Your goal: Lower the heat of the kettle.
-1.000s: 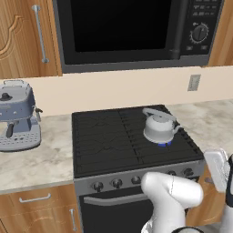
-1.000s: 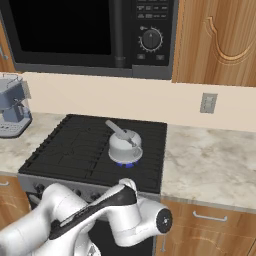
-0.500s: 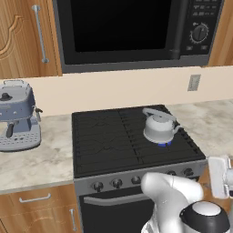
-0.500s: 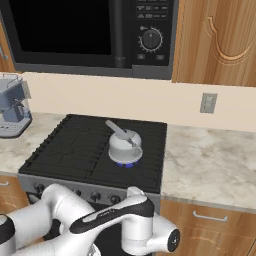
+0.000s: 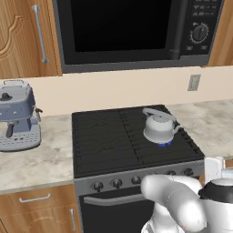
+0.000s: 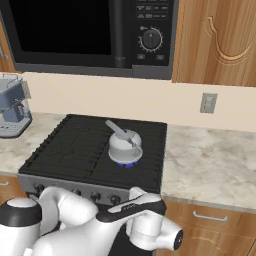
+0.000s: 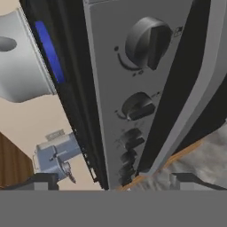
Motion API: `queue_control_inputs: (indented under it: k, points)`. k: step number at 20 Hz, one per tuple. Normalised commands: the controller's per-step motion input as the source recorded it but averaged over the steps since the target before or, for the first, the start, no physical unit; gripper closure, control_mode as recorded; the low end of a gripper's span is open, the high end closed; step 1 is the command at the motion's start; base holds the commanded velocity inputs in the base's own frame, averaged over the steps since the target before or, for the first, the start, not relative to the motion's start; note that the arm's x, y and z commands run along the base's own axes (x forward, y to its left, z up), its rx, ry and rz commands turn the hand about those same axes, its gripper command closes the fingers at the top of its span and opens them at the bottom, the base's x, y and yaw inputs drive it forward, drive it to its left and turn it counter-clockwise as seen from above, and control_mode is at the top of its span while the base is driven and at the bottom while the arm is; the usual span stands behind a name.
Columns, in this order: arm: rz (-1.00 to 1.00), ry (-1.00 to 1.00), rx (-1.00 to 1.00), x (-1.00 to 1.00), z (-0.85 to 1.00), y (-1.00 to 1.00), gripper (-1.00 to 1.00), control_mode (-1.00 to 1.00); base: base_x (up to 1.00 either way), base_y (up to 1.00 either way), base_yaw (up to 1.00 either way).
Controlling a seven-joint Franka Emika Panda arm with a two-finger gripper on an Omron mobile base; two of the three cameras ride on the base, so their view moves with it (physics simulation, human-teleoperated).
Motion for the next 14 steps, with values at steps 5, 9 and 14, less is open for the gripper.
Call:
queue_control_inputs:
  k: [5, 9, 14]
  points:
    - [0.08, -0.03, 0.07, 0.28, -0.17, -0.07, -1.0, -1.0, 0.0, 0.0, 0.0]
    - [0.03, -0.02, 0.06, 0.22, -0.21, -0.25, -1.0, -1.0, 0.0, 0.0, 0.0]
    - [0.0, -0.04, 0.06, 0.15, -0.3, -0.18, -1.0, -1.0, 0.0, 0.0, 0.0]
